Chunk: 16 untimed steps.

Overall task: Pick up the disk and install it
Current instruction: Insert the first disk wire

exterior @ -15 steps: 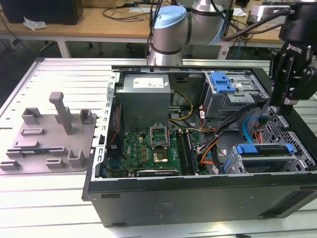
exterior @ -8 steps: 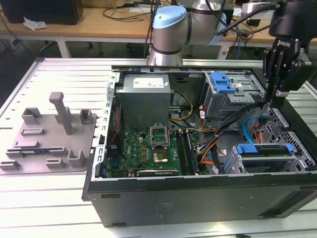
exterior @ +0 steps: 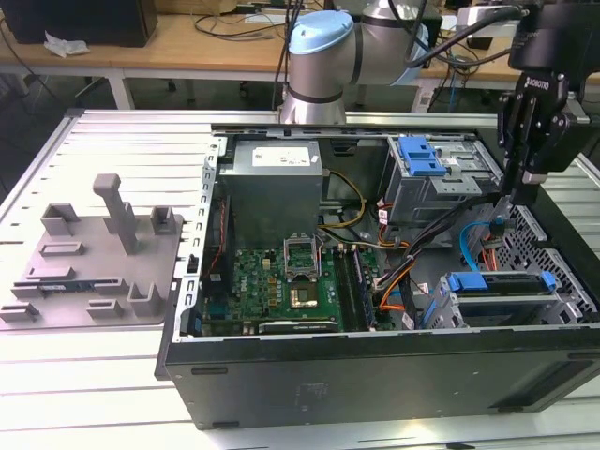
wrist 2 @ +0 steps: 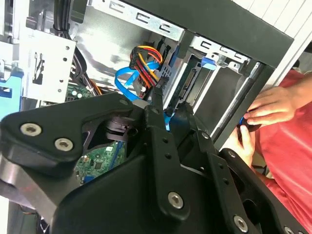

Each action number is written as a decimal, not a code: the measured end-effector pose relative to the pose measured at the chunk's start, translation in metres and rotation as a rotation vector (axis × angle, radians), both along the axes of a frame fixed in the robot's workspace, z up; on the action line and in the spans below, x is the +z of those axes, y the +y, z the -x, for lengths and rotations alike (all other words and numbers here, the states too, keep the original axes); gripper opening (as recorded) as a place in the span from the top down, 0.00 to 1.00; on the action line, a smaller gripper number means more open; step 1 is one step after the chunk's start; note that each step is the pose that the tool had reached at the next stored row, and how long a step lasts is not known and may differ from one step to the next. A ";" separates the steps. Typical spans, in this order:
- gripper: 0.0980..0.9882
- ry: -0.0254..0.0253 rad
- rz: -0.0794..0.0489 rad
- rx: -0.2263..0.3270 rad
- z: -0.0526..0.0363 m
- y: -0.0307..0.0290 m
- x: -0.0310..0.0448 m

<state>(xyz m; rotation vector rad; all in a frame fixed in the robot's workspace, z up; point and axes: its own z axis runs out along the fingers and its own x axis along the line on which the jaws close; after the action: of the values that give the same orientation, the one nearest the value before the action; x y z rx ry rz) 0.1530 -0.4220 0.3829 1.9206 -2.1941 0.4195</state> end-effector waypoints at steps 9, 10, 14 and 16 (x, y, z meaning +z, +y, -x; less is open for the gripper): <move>0.74 -0.0201 0.034 0.010 0.0002 0.0000 -0.0036; 0.74 -0.0202 0.035 0.010 0.0002 0.0000 -0.0041; 0.74 -0.0201 0.041 0.010 0.0002 0.0004 -0.0054; 0.74 -0.0191 0.041 0.010 0.0000 0.0004 -0.0063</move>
<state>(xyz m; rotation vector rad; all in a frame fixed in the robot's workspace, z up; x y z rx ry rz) 0.1530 -0.4216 0.3766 1.9146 -2.1716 0.4824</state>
